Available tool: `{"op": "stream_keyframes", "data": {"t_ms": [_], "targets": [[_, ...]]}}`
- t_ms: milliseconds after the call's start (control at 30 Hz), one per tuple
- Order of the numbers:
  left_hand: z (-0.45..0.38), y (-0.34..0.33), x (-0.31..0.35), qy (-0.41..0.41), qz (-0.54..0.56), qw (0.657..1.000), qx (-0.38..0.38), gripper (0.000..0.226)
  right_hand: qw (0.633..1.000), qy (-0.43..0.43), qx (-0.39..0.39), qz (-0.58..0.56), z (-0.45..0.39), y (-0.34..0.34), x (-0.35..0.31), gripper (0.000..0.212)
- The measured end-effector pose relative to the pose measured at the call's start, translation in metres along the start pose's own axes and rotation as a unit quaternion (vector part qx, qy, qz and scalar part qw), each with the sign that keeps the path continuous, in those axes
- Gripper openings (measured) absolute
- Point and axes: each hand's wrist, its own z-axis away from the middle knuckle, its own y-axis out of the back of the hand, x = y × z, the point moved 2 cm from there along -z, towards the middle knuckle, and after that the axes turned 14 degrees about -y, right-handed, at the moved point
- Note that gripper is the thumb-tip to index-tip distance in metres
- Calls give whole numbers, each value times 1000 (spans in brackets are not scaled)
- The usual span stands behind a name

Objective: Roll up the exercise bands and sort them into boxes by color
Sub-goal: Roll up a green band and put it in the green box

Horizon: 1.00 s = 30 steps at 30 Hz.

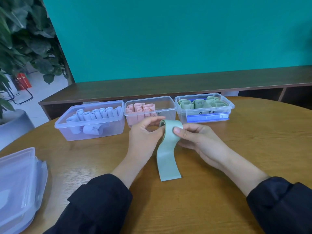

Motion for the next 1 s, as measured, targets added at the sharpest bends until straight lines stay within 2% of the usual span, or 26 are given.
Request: {"op": "stream_keyframes", "data": {"t_ms": [133, 300, 467, 600, 667, 767, 1000], "targets": [[1, -1, 1, 41, -8, 999, -9, 10, 998, 54, 25, -2, 0, 4, -3, 27], [0, 0, 2, 33, 46, 998, 33, 15, 997, 61, 7, 42, 2, 2, -5, 28], [-5, 6, 2, 5, 60, 998, 28, 25, 992, 65, 22, 102, 2, 1, -3, 32], [-5, 6, 11, 3, 131, 991, 37, 19, 993, 65, 1, 96, 3, -2, -2, 45], [-6, 5, 16, -8, 120, 992, 46, 24, 996, 60, -13, 59, 5, -7, -5, 52], [-9, 6, 27, -32, 94, 994, 49, 17, 998, 57, 0, 37, 8, -16, -15, 61], [-24, 15, 84, -90, 63, 994, -15, 49, 994, 80, 76, 24, 17, -14, -77, 42]]}}
